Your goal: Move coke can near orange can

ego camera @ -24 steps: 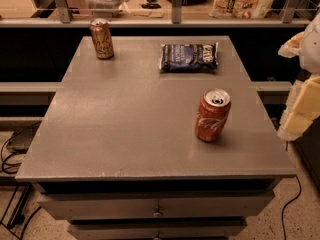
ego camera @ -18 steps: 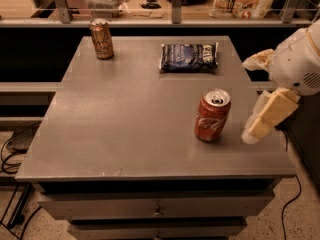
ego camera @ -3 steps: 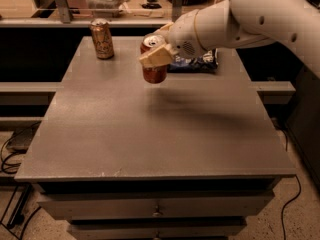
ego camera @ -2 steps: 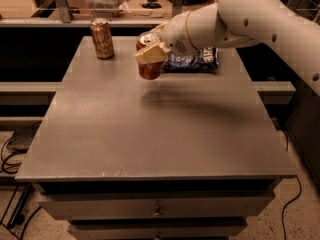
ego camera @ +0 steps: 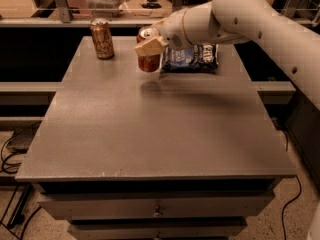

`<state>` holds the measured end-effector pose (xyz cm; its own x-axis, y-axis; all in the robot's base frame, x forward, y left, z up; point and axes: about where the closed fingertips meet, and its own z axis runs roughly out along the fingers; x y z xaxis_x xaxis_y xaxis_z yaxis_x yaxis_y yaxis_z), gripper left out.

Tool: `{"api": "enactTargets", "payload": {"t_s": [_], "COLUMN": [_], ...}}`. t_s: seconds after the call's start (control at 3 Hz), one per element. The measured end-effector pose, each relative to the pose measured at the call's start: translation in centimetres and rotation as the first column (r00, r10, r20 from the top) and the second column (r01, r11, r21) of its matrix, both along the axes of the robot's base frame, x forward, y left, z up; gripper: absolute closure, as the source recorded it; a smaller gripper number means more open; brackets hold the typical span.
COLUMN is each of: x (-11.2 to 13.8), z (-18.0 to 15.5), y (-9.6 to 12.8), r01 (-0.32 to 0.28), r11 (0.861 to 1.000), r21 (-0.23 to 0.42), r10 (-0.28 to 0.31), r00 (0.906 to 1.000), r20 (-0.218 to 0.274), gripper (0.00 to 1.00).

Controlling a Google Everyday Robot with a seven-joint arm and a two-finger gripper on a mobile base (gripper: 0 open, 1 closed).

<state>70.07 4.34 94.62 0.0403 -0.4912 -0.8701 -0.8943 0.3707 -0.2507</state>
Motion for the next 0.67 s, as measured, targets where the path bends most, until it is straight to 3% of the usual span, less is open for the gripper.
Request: {"api": "enactTargets", "payload": {"t_s": [0.67], "x": [2.7], "z": [-1.0], "y": [1.0], "r01": [0.074], "r11": [0.997], "r21": [0.031], "r10": [-0.074], "r00": [0.9972], "r20": [-0.013], "gripper": [1.0]}}
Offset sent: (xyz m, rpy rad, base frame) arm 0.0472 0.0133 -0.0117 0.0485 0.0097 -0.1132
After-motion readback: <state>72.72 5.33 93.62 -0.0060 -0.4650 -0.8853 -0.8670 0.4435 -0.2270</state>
